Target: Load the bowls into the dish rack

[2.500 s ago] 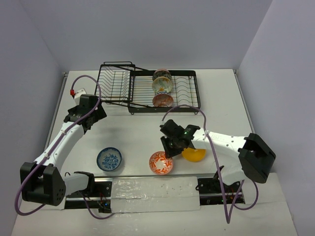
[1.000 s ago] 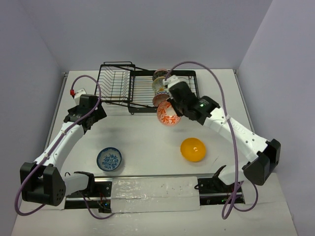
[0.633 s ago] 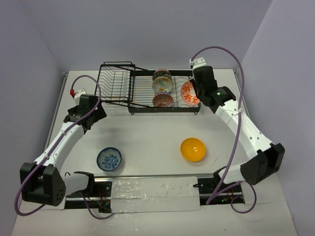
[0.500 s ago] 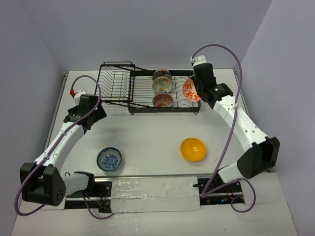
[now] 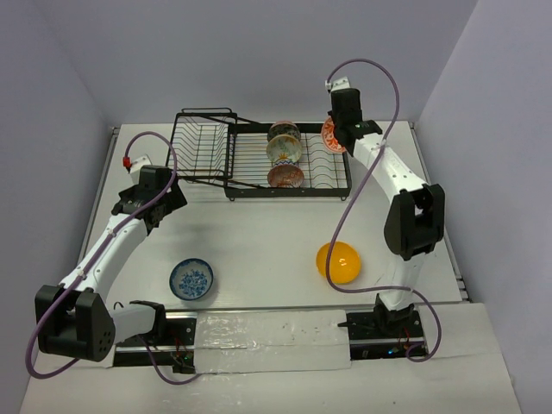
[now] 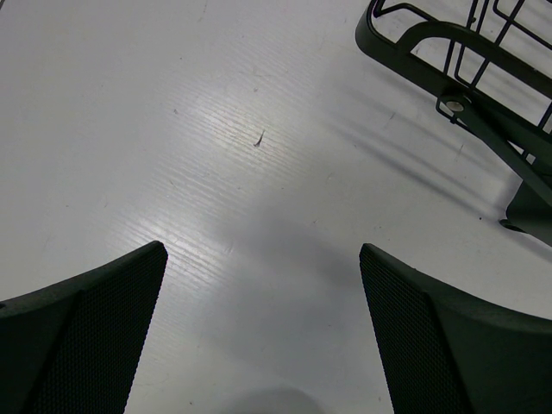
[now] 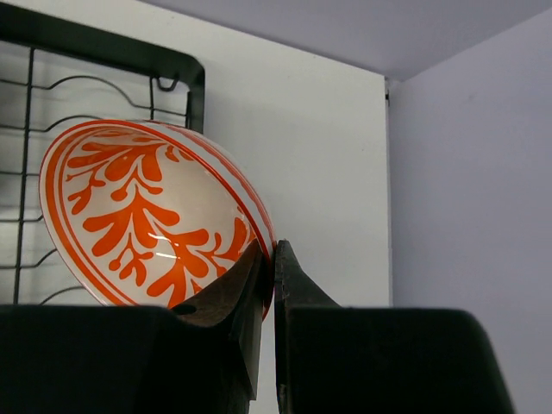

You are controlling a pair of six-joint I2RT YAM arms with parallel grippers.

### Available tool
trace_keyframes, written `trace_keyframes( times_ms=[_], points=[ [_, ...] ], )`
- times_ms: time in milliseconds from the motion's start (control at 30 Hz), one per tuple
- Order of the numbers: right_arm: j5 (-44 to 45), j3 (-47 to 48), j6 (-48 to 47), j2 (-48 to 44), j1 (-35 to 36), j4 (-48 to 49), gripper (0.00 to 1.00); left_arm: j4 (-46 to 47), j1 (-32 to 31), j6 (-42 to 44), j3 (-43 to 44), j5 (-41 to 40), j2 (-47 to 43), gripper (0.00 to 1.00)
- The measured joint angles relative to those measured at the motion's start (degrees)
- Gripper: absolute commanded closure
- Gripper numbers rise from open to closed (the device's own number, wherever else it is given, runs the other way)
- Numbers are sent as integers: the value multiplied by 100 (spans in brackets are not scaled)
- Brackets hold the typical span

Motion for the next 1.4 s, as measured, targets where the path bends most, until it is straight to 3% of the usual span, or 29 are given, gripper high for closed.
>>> trace_keyframes(
  times_ms=[133,500,967,1400],
  points=[
    [103,87,-361,258,-98,472,100,2,0,2,0,24,2,1],
    [-129,-704,-1818,345,-127,2953,100,2,0,2,0,96,2,1],
    [-1029,-1722,-3320,1266,-26,6734,100,4,319,22,0,184,46,1],
    [-1742,-1786,-3440,1742,-55,7847,100,7,522,50,0,450,114,1]
  ],
)
